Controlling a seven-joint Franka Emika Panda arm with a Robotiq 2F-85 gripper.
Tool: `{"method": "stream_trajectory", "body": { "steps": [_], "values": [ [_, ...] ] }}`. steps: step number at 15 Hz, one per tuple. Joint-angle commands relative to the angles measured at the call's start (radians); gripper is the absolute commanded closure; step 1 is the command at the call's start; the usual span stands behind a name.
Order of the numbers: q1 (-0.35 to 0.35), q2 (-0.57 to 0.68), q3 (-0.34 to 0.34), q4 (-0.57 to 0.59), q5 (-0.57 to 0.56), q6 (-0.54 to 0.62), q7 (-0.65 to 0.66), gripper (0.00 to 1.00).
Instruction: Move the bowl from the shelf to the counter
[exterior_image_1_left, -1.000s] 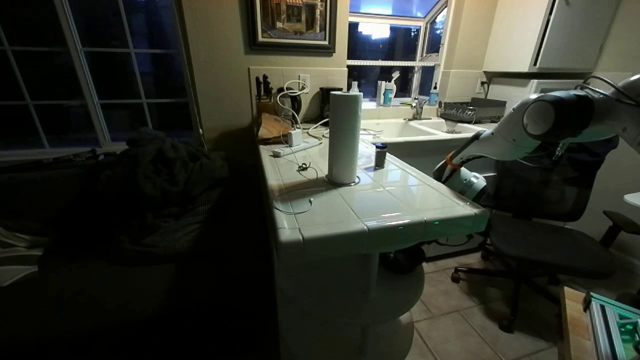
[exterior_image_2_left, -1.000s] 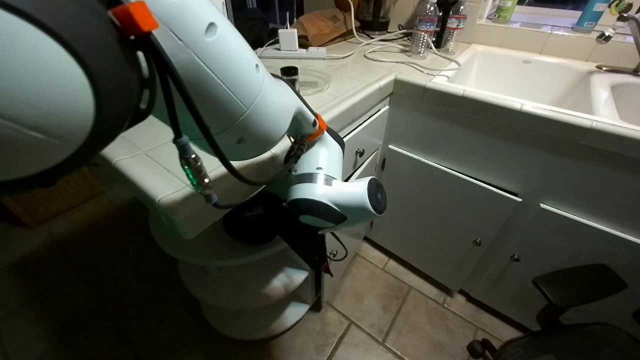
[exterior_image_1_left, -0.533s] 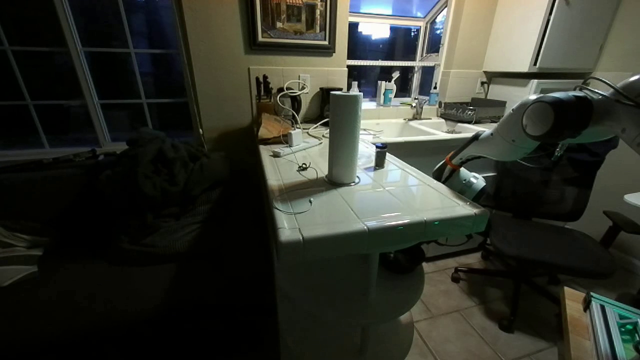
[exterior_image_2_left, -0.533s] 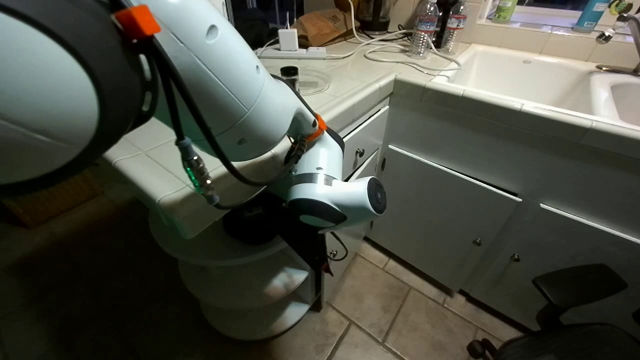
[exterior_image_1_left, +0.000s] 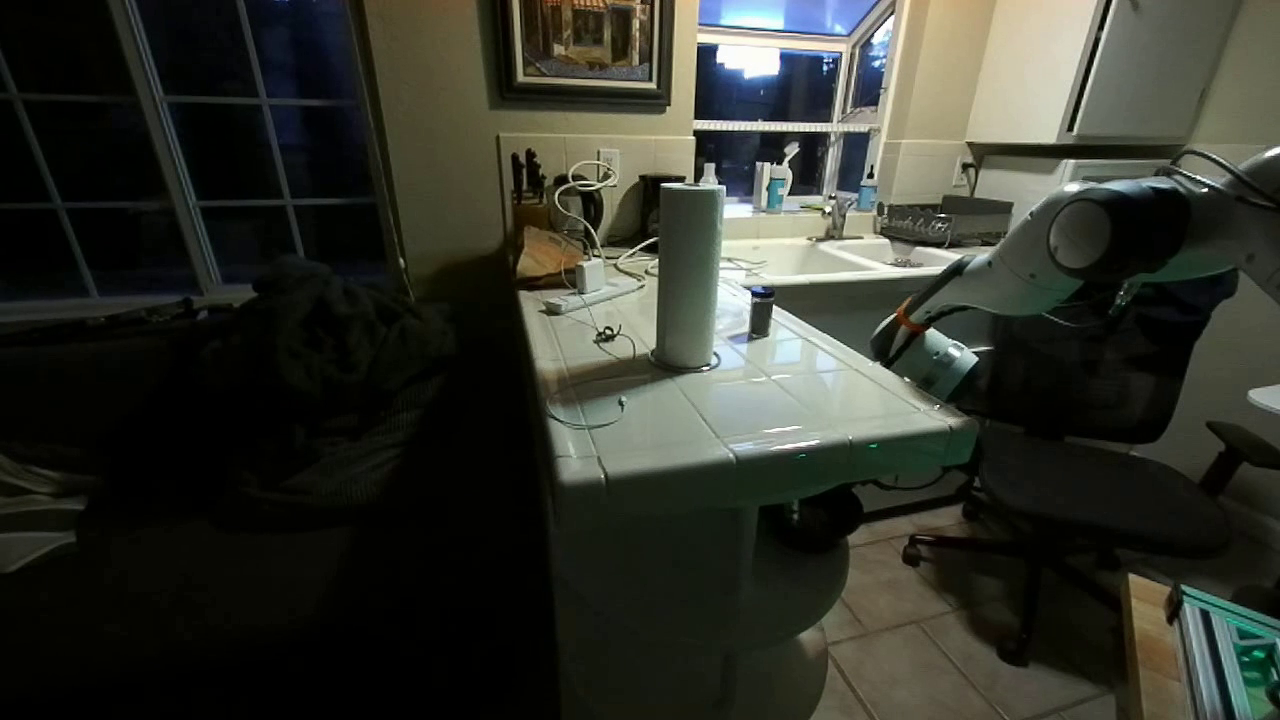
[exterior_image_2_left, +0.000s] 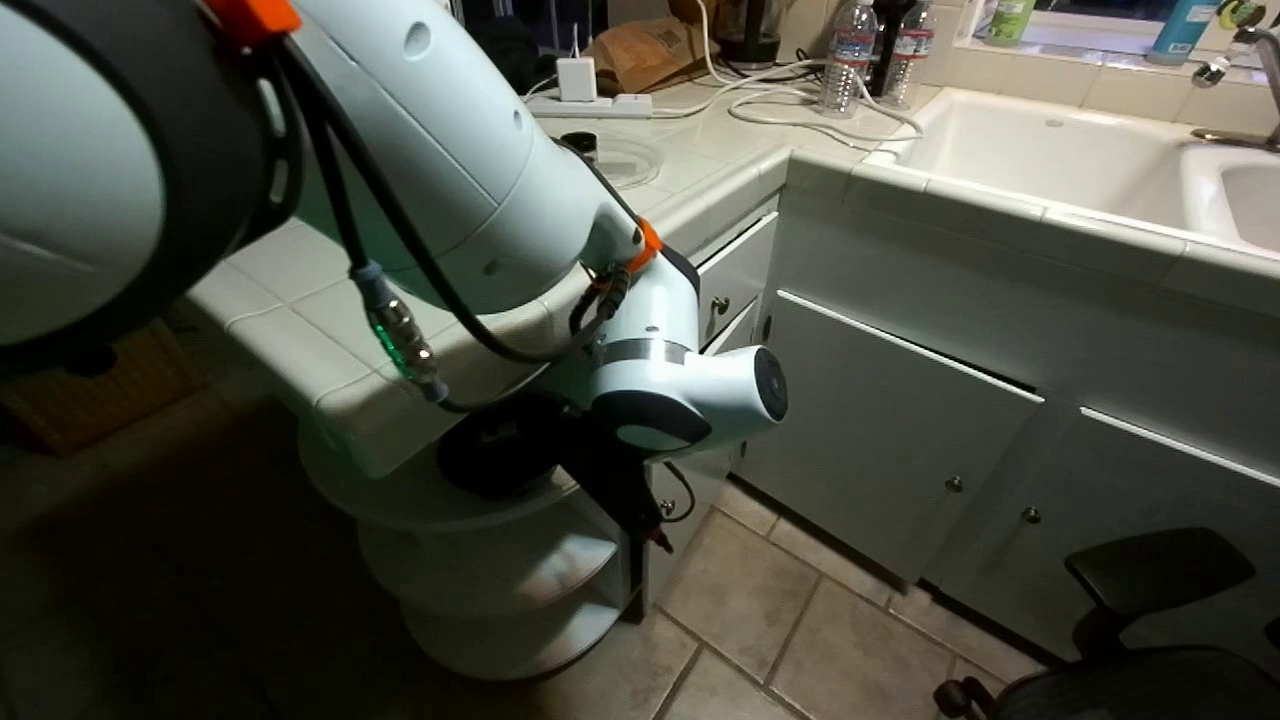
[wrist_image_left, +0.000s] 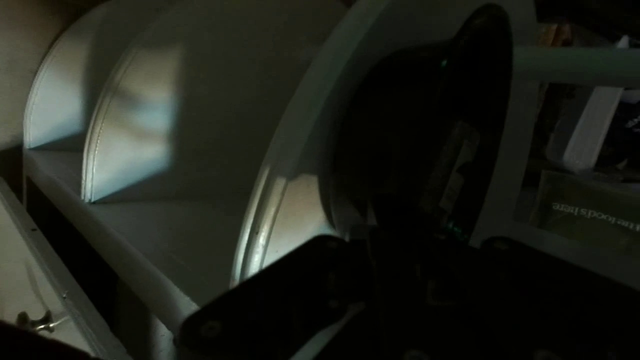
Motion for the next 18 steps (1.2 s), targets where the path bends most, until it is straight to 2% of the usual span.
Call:
{"method": "stream_trajectory", "body": {
  "steps": [1,9,13,18],
  "values": [
    [-0.027,-0.029,-0.020,0.006,-0.043,-0.106,0.001,0.98],
    [-0.110,-0.032,-0.034,0.062,-0.065,-0.310,-0.021,0.98],
    [-0.120,-0.074,-0.075,0.059,-0.172,-0.363,-0.022,0.98],
    [-0.155,-0.123,-0.091,0.077,-0.337,-0.441,-0.075,0.98]
  ]
}}
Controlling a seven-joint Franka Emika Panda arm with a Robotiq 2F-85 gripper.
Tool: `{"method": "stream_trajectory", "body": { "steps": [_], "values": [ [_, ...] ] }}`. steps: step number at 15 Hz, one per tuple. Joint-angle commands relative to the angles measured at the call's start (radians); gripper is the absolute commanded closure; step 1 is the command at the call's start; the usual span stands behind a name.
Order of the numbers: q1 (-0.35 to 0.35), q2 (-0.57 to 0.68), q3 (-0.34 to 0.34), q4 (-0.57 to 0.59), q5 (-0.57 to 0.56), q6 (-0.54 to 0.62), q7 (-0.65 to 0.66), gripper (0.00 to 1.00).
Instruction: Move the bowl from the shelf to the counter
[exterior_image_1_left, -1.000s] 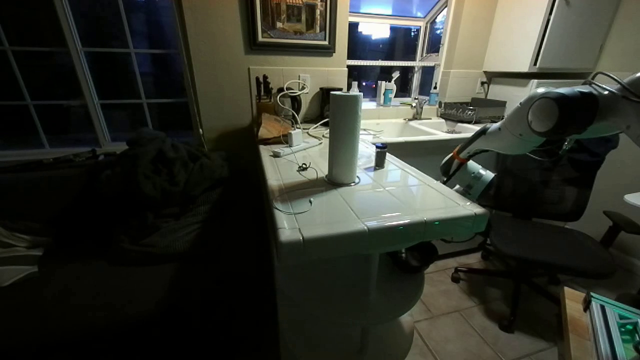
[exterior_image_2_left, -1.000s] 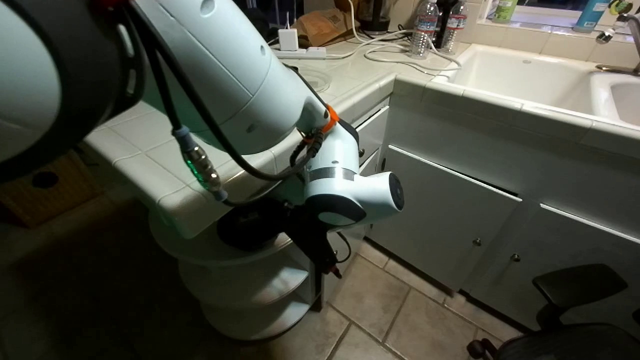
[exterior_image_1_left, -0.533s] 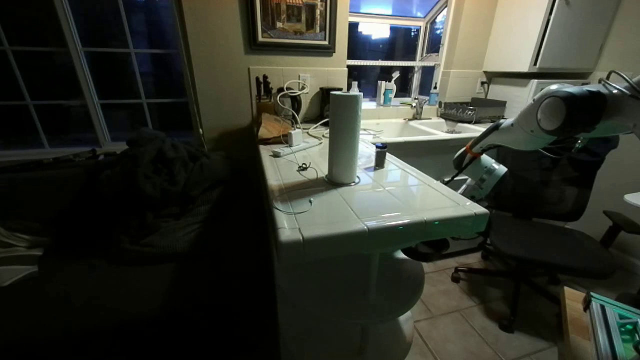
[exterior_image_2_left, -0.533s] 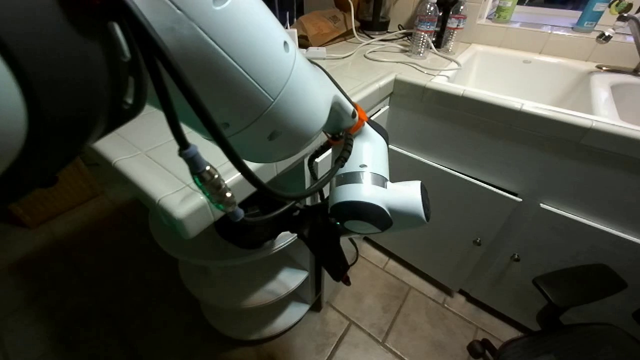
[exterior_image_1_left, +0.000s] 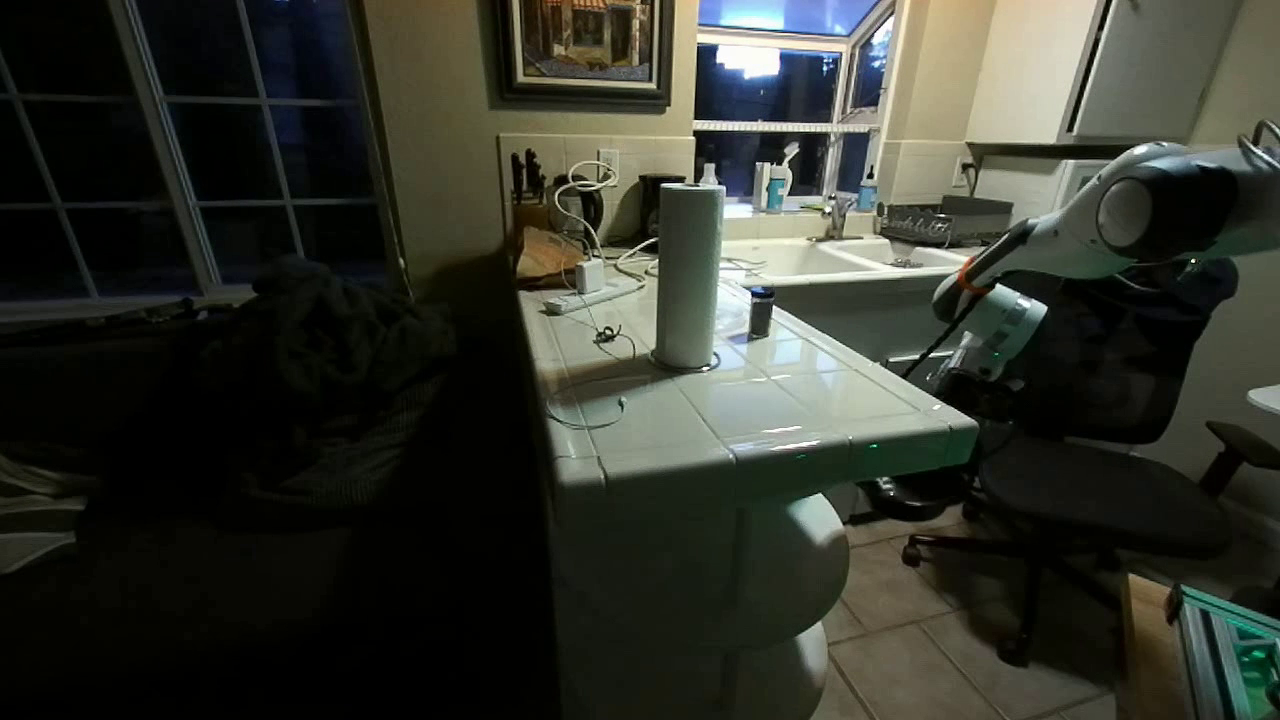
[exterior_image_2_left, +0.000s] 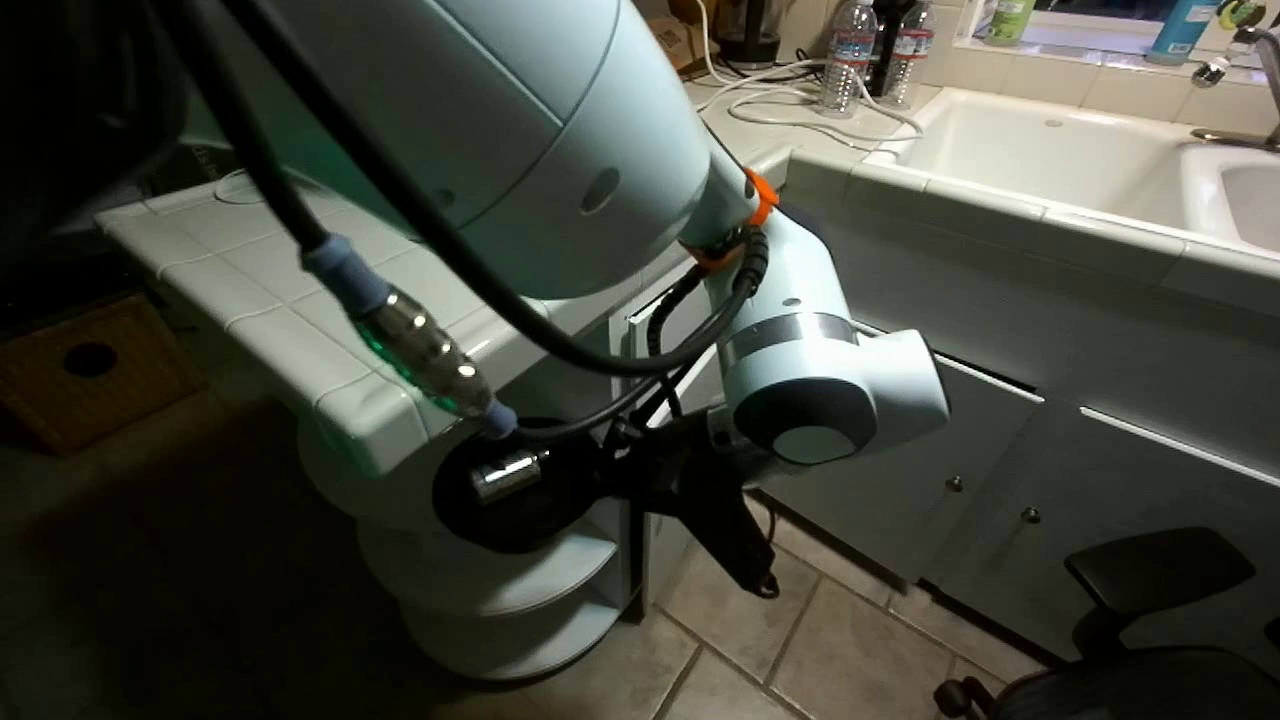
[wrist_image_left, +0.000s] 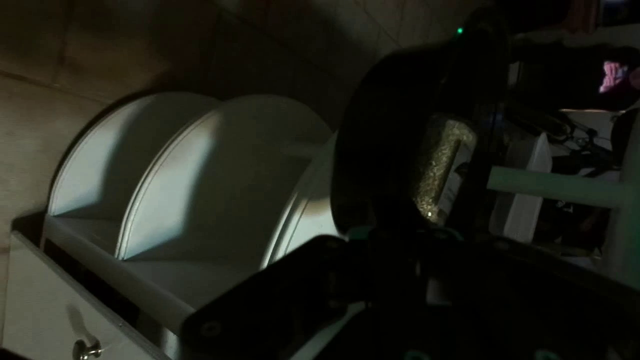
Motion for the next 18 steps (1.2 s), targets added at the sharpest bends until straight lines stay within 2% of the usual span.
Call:
{"method": "stream_trajectory", "body": {
  "steps": [1,4,8,13,18],
  "values": [
    [-0.025,-0.043,-0.001,0.009,-0.134,-0.072,-0.051,0.98],
    [-0.045,-0.083,0.006,0.011,-0.244,-0.093,-0.118,0.98],
    [-0.062,-0.134,0.017,0.017,-0.326,-0.112,-0.228,0.98],
    [-0.071,-0.191,0.023,0.031,-0.354,-0.170,-0.350,0.98],
    [-0.072,-0.242,0.017,0.038,-0.339,-0.278,-0.385,0.98]
  ]
}}
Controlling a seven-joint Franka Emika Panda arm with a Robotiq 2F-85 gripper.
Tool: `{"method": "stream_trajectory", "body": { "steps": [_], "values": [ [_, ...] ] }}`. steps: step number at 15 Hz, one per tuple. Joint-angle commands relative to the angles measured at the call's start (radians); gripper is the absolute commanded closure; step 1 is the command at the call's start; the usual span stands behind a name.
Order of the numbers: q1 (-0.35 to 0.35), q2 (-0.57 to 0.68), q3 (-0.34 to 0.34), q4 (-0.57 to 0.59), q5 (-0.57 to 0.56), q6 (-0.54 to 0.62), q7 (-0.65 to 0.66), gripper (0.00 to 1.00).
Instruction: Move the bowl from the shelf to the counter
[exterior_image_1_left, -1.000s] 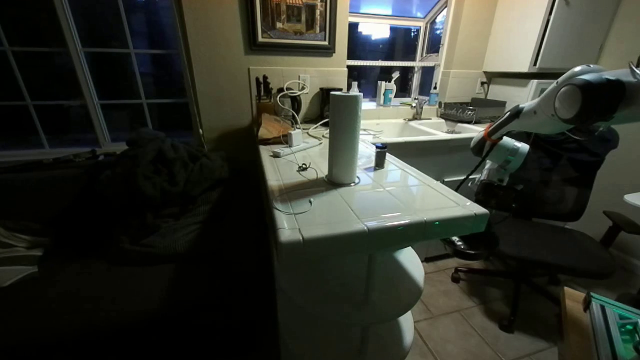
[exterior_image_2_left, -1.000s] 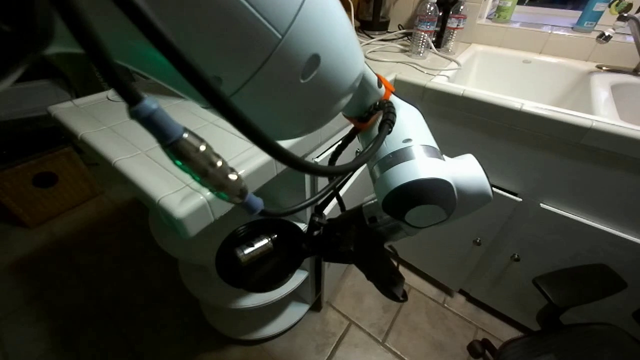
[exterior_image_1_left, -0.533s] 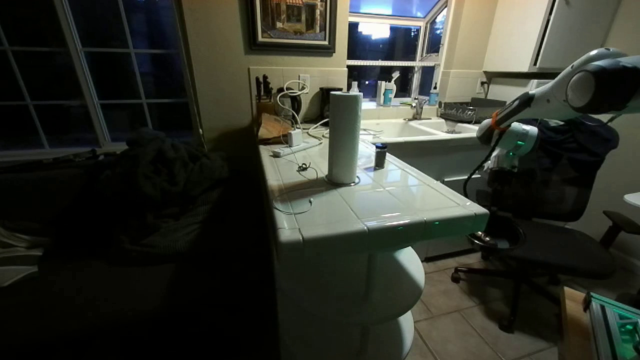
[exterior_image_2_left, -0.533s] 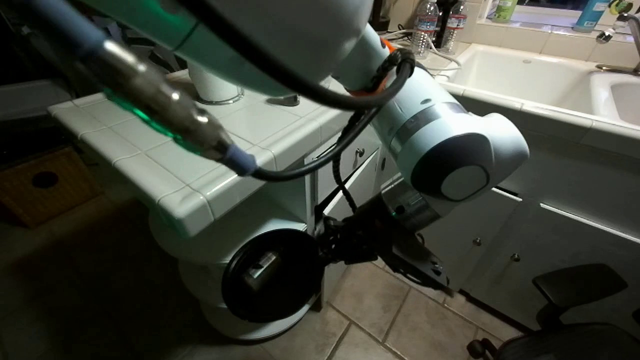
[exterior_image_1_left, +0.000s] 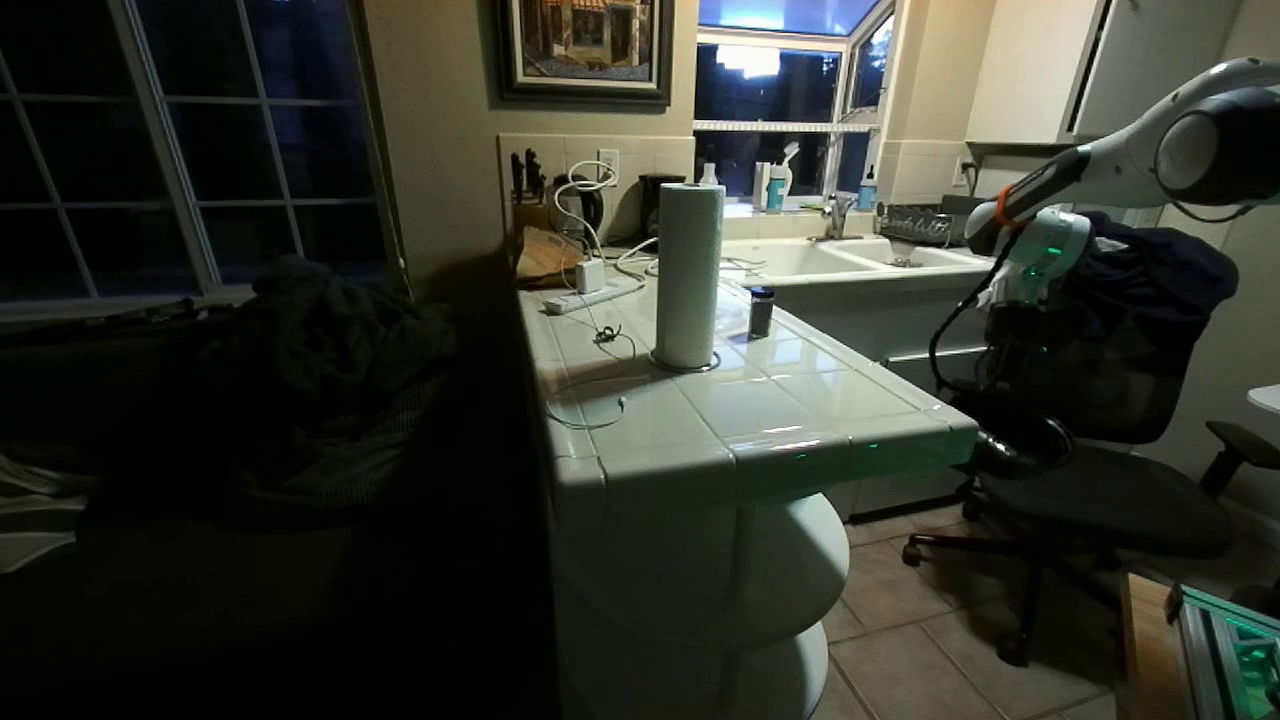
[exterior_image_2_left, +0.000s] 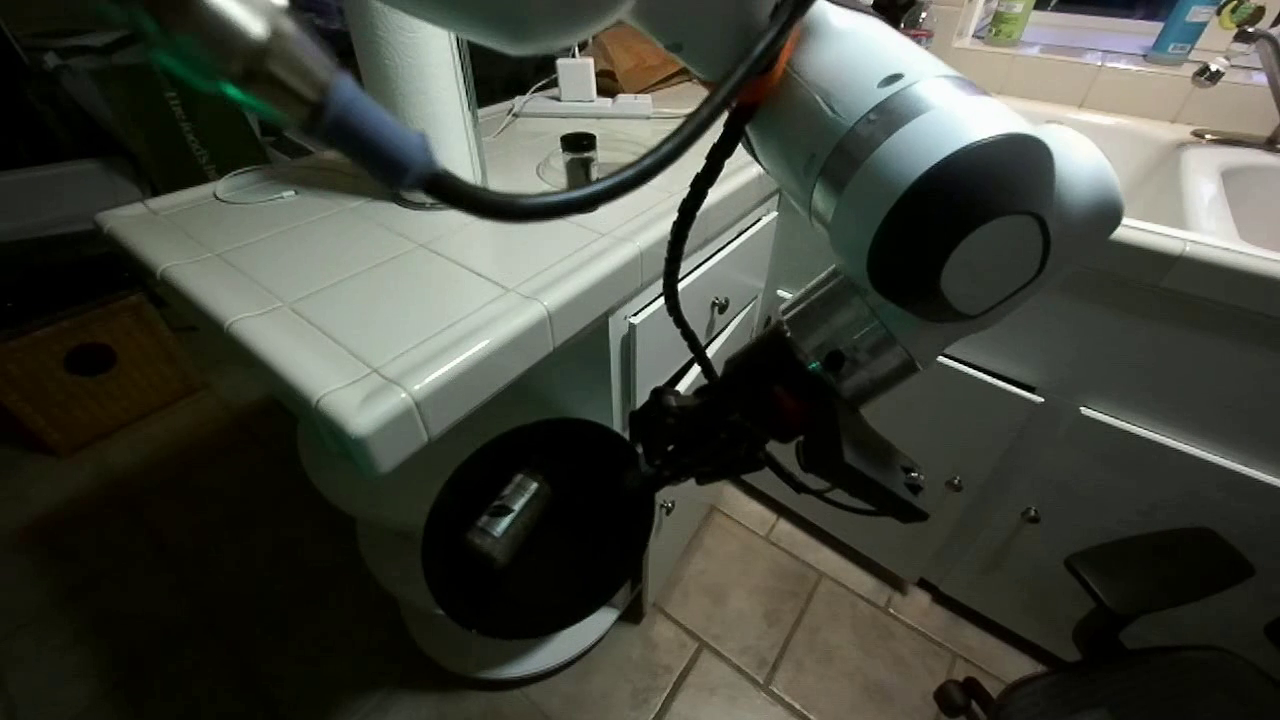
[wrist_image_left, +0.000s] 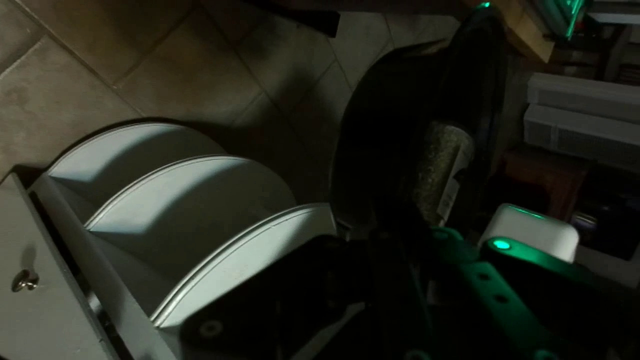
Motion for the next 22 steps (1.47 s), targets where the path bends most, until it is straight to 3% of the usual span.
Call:
{"method": "stream_trajectory", "body": {
  "steps": [1,10,15,18,22],
  "values": [
    [-0.010,-0.048,0.009,0.000,-0.017,-0.103,-0.023,0.98],
    [0.009,-0.106,0.007,0.052,0.034,-0.315,0.059,0.98],
    [0.035,-0.115,0.019,0.081,0.182,-0.431,0.219,0.98],
    [0.065,-0.124,0.015,0.063,0.334,-0.378,0.413,0.98],
    [0.129,-0.145,0.004,0.005,0.491,-0.206,0.614,0.98]
  ]
}}
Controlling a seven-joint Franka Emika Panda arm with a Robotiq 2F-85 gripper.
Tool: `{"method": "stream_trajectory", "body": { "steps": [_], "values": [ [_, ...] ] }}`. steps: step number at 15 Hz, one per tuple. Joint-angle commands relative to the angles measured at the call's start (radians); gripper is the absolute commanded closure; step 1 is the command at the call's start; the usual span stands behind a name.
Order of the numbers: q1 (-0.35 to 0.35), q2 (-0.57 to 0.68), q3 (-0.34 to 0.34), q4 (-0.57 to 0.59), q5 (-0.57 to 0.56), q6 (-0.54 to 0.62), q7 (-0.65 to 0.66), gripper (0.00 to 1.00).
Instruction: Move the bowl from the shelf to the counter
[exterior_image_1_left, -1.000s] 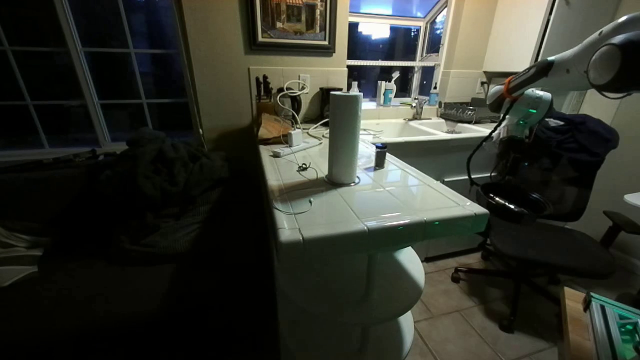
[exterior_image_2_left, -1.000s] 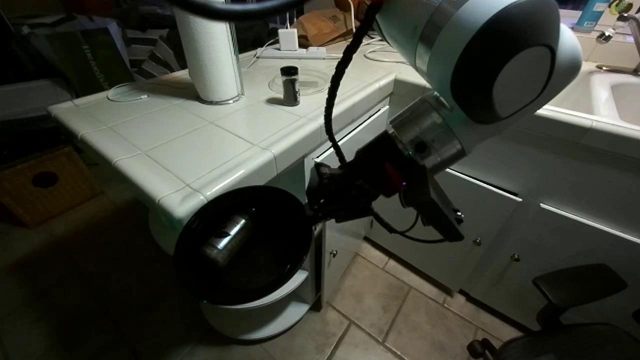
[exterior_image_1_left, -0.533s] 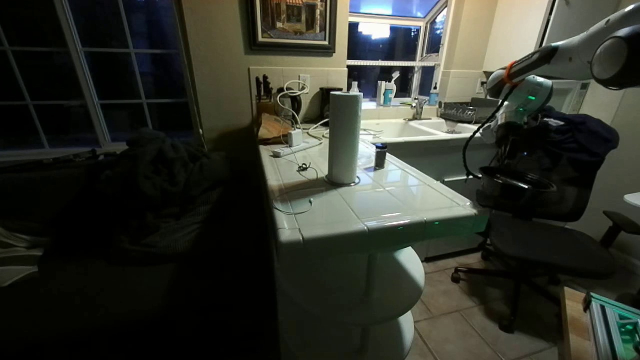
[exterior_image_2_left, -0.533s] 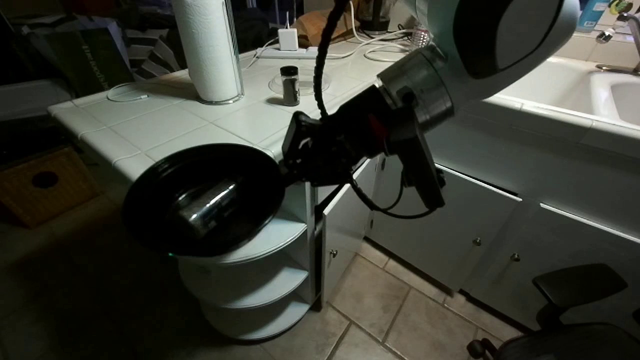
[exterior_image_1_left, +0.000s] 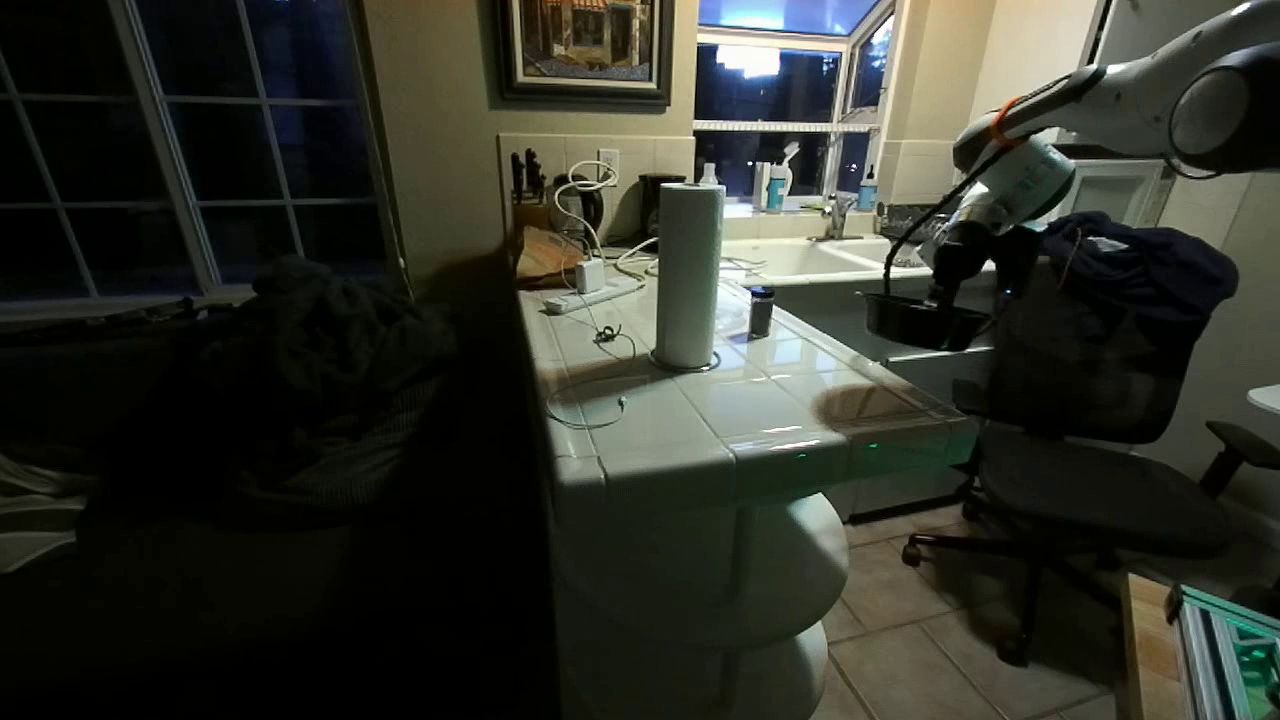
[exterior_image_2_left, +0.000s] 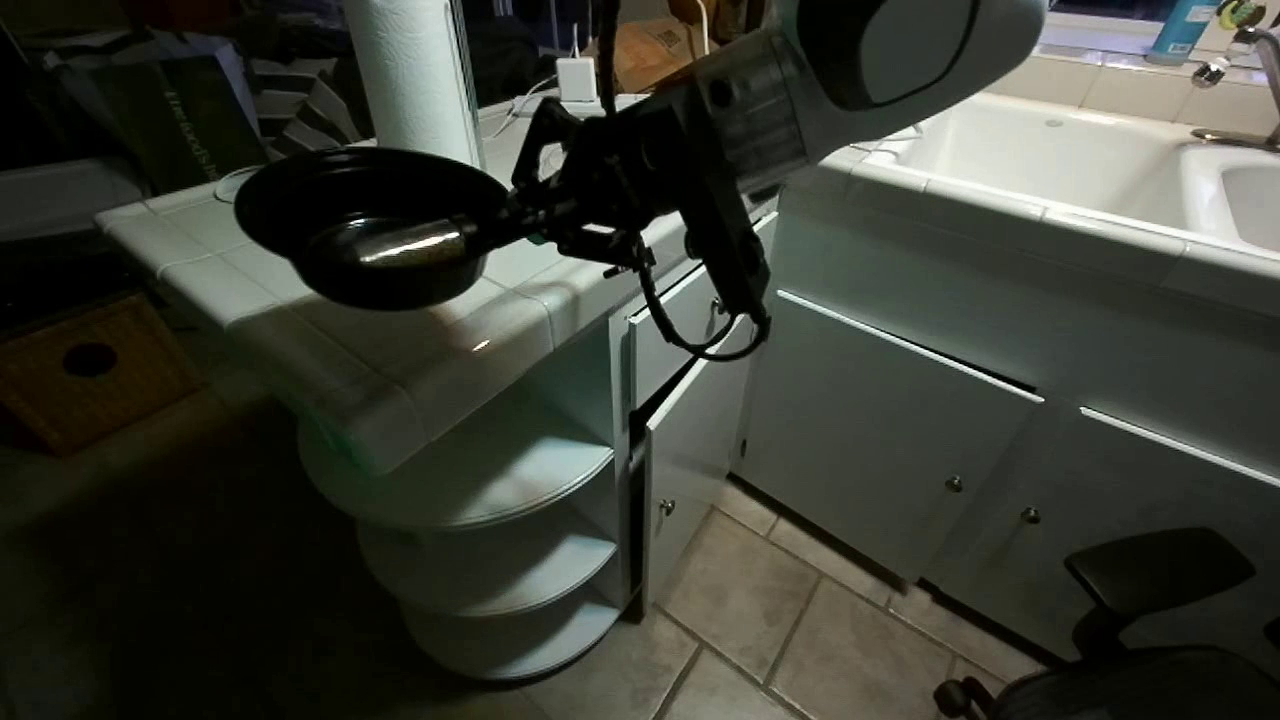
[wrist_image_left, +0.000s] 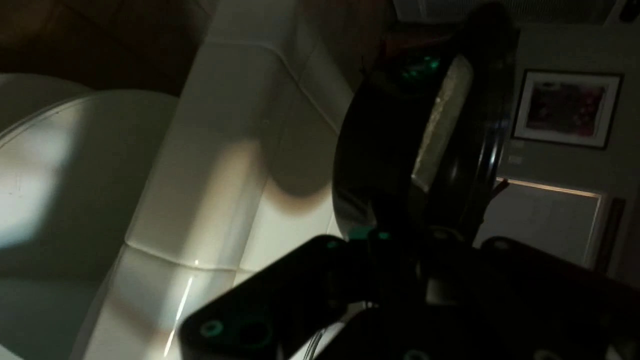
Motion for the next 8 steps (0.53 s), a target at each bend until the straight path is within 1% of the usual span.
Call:
{"method": "stream_trajectory", "body": {
  "steps": [1,4,6,8],
  "values": [
    [0.058,-0.029,-0.013,-0.066,0.115,0.137,0.158,0.98],
    [0.108,-0.022,-0.016,-0.098,0.159,0.260,0.237,0.98],
    [0.137,-0.027,-0.016,-0.128,0.173,0.329,0.254,0.98],
    [0.169,-0.041,-0.024,-0.169,0.178,0.439,0.236,0.98]
  ]
}}
